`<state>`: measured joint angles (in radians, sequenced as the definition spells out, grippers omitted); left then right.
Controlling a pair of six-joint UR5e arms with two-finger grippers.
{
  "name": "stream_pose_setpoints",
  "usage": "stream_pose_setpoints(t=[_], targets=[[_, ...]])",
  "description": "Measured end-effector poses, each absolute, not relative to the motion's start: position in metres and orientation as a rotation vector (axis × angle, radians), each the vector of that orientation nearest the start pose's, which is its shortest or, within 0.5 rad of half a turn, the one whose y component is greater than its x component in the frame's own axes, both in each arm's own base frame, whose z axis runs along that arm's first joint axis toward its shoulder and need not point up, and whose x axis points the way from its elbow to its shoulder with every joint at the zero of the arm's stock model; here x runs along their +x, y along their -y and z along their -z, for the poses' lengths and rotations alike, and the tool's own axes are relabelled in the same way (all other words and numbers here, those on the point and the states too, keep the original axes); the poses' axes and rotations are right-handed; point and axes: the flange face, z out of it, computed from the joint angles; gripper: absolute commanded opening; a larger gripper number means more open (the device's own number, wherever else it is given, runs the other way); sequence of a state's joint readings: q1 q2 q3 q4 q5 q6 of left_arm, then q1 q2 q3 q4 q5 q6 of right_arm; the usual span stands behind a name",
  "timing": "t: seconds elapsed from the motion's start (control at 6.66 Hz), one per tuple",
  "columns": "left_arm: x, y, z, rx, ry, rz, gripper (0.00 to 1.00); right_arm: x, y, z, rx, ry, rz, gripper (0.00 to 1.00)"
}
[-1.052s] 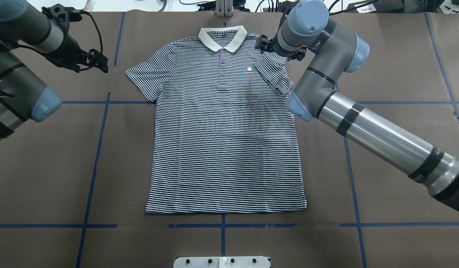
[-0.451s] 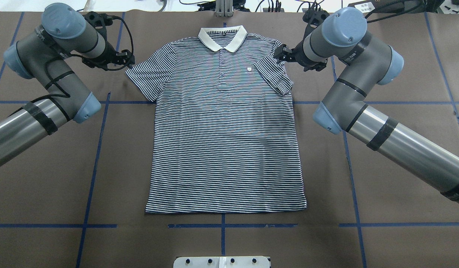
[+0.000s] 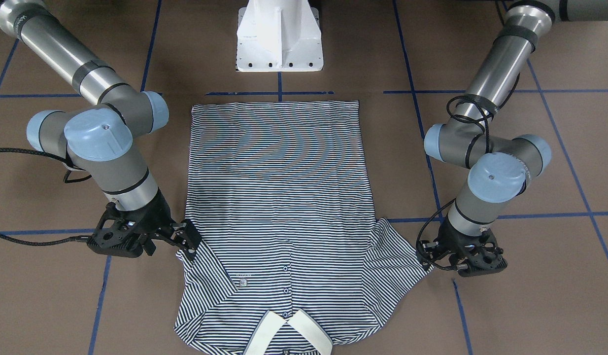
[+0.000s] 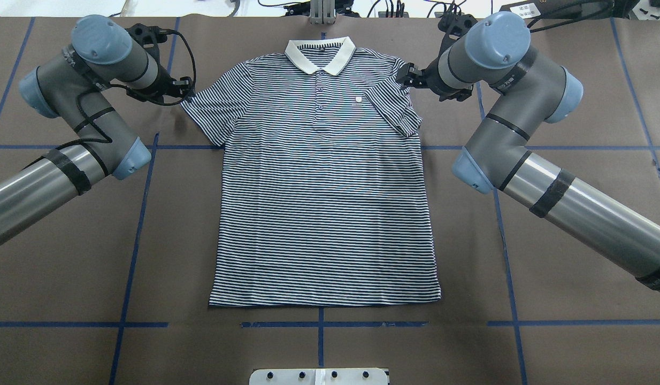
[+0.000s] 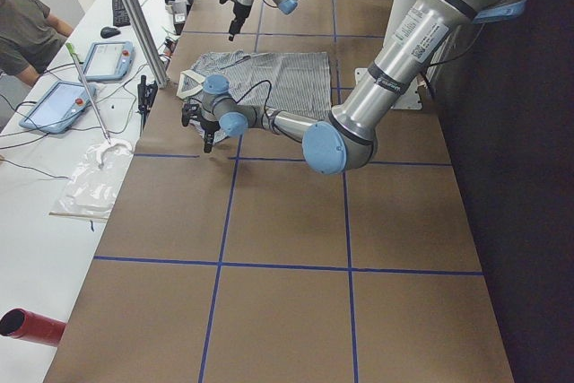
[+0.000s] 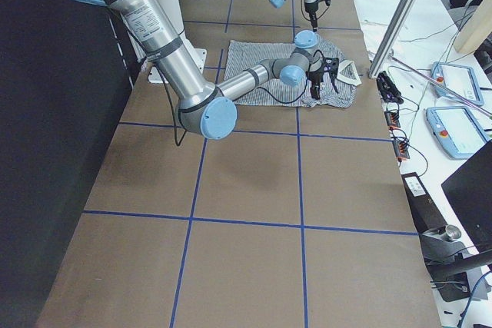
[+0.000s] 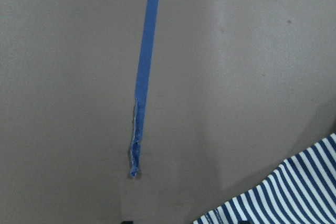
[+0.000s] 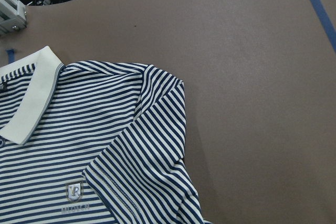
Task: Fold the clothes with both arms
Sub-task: 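Bring the left gripper to the other shoulder while the right gripper hovers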
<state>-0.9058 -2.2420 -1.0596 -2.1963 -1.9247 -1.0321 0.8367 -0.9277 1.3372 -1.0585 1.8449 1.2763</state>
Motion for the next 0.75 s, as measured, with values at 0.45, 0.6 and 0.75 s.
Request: stream_pose_setpoints(t=[0.45, 0.6, 0.75], targets=[[0.422, 0.678, -0.423, 0.279, -0.801, 0.197, 0.53, -0.422, 0.631, -0.328, 0.289, 0.905, -0.384, 1.0], [0.427, 0.676, -0.422, 0.279, -0.8, 0.192, 0.08, -0.421, 0.631, -0.33, 0.289, 0.902, -0.386, 1.0], [0.429, 0.675, -0.422, 0.279, -0.8, 0.189, 0.0, -0.42, 0.631, -0.332, 0.288, 0.9, -0.387, 1.0]])
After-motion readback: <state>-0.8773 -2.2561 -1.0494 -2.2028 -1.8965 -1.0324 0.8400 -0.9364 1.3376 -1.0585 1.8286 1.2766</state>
